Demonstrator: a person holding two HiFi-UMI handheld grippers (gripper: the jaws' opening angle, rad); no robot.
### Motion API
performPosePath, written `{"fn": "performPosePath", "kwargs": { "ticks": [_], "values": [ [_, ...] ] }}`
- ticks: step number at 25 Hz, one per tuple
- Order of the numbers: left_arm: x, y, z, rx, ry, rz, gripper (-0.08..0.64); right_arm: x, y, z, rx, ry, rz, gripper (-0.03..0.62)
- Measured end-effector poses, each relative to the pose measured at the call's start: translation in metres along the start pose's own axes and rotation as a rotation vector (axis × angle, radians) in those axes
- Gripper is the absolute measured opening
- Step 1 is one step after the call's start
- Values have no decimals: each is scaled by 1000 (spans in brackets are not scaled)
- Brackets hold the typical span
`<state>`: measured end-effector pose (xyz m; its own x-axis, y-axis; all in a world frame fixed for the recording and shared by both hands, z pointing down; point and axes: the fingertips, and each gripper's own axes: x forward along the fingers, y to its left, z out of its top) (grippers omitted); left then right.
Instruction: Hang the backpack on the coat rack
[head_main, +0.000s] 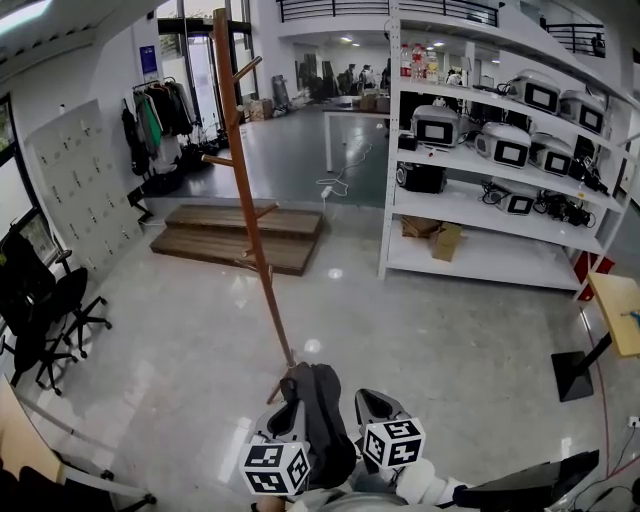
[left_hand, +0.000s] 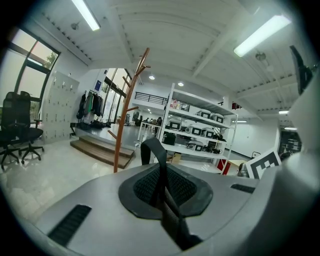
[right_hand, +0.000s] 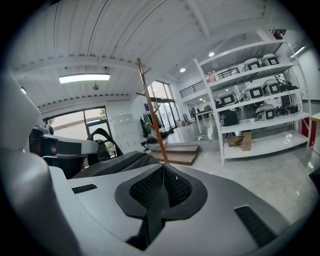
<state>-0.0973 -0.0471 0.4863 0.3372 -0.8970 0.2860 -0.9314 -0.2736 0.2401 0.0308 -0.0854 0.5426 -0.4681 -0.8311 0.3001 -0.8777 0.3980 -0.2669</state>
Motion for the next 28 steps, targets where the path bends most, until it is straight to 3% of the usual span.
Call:
{"fn": "performPosePath", "kwargs": {
  "ticks": [13, 28],
  "values": [
    [37, 23, 7, -1, 19, 24, 17, 49, -9, 14, 6, -10, 22, 12],
    [123, 47, 29, -12, 57, 36, 17, 133, -42, 47, 3, 24, 59, 12]
  ]
}}
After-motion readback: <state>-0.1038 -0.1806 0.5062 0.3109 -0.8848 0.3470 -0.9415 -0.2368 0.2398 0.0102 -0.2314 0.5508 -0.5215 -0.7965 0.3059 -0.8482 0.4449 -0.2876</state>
